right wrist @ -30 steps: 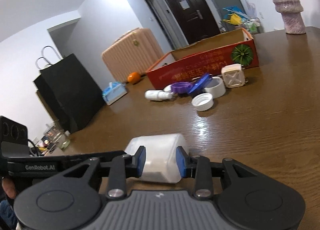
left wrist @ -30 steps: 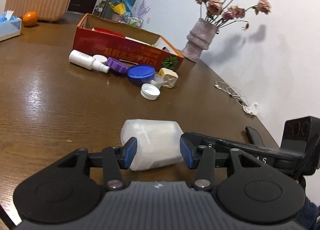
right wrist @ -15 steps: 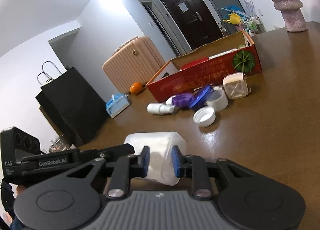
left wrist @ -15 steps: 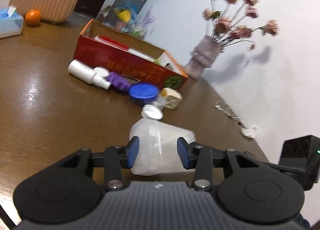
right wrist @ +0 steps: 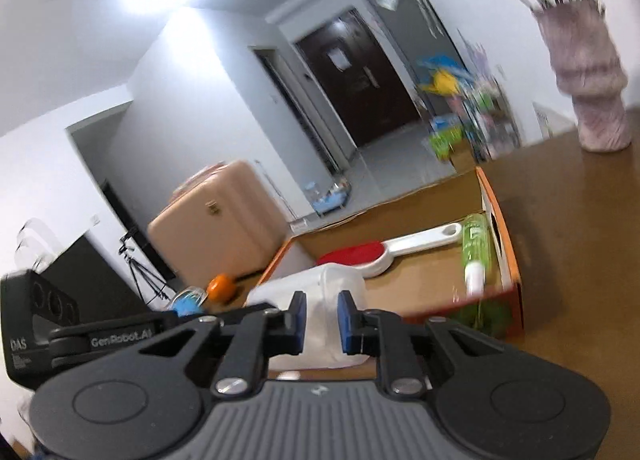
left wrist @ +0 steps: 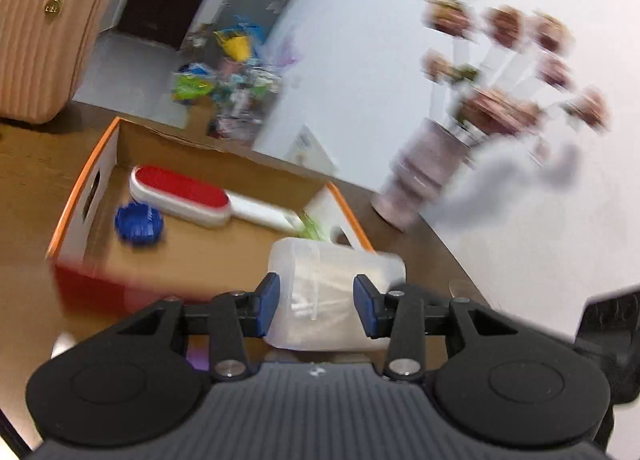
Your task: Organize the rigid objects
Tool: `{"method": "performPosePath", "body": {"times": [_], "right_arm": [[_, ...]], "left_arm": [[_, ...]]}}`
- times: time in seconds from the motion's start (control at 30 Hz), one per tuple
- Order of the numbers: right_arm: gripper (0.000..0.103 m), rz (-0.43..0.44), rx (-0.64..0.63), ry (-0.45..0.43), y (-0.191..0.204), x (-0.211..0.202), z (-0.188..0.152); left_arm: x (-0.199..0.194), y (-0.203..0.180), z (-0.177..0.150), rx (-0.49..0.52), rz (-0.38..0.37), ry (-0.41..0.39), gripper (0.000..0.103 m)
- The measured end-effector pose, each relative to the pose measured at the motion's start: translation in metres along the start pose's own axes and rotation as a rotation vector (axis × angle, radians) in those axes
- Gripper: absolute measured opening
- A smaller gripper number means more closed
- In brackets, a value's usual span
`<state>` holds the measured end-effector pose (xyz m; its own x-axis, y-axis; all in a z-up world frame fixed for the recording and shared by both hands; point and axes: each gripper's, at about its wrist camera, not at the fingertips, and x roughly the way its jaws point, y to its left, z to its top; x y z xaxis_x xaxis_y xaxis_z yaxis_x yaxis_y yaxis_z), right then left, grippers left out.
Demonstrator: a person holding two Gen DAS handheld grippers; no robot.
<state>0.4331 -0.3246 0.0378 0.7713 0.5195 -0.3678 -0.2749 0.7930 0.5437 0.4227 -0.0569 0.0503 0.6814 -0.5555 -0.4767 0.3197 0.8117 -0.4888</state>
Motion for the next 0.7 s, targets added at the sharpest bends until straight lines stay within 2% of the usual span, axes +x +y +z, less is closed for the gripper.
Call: {"method": "performPosePath", "body": {"times": [0.07, 0.23, 0.3, 0.37, 0.43, 0.53, 0.6, 0.7], "right_arm": [[0.016, -0.04, 0.034, 0.034, -0.021, 0.038, 0.021], [0.016, -0.151, 0.102, 0.103, -0.065, 0.11, 0.055], [0.017, -0.227, 0.023, 0.111, -0.063, 0.129, 0.058], [0.018, -0.309, -0.061, 0.122, -0.06, 0.145, 0.055], [0.015, -0.375, -0.126, 0.113, -0.06, 0.154, 0.051], [0.021, -0.396, -0.152, 0.053, -0.054, 0.147, 0.051], [0.023, -0.396, -0.182, 0.035, -0.046, 0.138, 0.053], [0.026, -0.378, -0.222, 0.023, -0.032, 0.117, 0.062]], "left_arm": [[0.037, 0.013, 0.029, -0.05, 0.035, -0.007, 0.04], [0.134, 0.037, 0.07, -0.145, 0.093, 0.079, 0.039], [0.158, 0.047, 0.075, -0.165, 0.115, 0.121, 0.039], [0.18, 0.05, 0.077, -0.17, 0.124, 0.158, 0.034], [0.193, 0.046, 0.075, -0.134, 0.141, 0.193, 0.034], [0.2, 0.042, 0.076, -0.103, 0.165, 0.176, 0.037], [0.195, 0.04, 0.077, -0.075, 0.161, 0.167, 0.041], [0.17, 0.033, 0.082, -0.009, 0.172, 0.127, 0.053]]}}
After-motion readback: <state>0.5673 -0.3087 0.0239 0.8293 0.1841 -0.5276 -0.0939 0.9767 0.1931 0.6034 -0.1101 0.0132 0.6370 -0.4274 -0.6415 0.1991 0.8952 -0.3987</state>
